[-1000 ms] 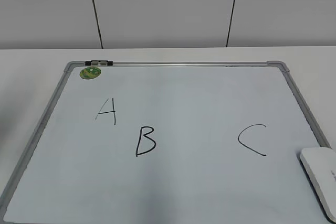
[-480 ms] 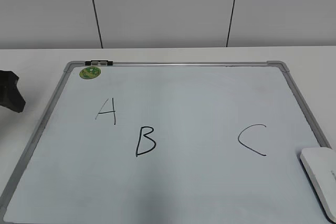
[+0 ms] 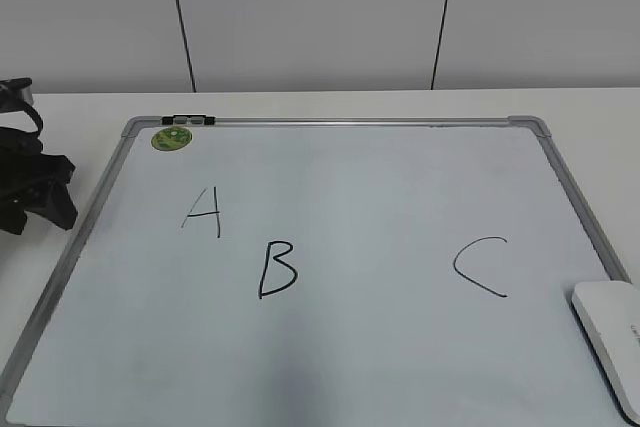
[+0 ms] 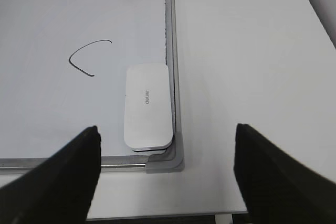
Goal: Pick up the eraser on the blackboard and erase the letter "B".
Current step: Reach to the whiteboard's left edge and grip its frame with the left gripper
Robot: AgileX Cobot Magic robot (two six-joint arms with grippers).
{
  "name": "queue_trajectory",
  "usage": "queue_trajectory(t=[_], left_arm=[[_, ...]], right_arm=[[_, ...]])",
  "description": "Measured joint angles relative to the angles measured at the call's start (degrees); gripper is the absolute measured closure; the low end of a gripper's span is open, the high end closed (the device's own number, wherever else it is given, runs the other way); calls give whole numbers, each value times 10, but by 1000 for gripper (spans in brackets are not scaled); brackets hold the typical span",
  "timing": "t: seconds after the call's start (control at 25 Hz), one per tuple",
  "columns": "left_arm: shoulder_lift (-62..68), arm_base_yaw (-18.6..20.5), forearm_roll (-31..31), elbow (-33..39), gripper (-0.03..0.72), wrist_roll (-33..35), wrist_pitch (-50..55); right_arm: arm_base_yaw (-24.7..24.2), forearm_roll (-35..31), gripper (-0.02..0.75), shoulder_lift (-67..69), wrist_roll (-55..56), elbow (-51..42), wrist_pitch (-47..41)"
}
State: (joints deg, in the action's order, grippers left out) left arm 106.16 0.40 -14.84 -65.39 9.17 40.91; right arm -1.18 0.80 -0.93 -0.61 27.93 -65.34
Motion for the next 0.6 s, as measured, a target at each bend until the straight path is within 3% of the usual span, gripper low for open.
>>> queue_trajectory(t=[0.6], left_arm=[[74, -1, -5, -44, 306, 0, -23]], right_arm=[[0, 0, 151, 0, 0, 0, 0]])
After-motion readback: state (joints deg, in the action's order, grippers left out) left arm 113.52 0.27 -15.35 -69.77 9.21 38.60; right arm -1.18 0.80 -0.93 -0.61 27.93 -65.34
